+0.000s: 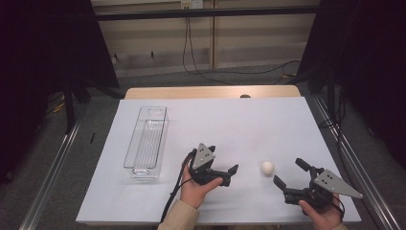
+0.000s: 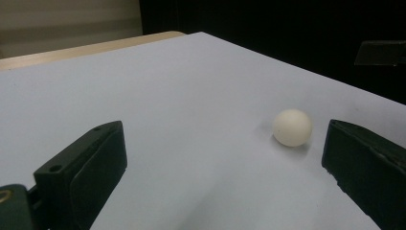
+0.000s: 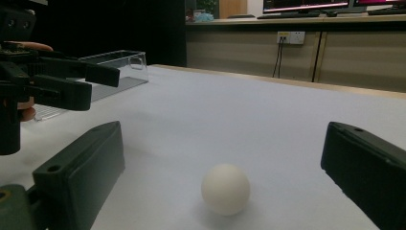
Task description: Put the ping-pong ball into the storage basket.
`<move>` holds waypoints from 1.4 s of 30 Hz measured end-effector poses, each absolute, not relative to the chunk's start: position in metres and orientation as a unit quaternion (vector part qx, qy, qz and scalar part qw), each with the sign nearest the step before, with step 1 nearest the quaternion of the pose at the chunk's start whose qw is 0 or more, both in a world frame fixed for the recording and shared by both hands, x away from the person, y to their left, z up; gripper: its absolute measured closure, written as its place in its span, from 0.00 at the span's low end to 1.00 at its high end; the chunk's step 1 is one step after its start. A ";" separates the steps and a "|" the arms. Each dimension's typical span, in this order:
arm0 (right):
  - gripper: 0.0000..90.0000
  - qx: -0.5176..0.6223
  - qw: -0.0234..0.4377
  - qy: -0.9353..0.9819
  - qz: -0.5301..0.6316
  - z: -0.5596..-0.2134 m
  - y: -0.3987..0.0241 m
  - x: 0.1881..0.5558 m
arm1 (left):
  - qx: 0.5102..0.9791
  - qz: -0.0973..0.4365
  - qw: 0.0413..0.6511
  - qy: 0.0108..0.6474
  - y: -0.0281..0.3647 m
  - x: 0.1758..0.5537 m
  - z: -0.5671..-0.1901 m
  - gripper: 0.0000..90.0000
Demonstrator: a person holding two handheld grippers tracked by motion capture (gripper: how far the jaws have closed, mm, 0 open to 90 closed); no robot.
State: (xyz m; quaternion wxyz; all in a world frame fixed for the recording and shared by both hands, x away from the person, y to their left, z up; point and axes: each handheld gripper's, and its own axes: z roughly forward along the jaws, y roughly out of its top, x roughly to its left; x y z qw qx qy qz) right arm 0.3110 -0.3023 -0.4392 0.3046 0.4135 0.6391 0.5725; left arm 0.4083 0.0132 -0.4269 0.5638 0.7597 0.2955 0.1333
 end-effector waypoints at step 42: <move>0.01 0.411 0.303 0.640 0.574 -0.439 -0.303 0.311 | 0.778 0.119 0.551 0.277 -0.015 0.413 -0.429 0.02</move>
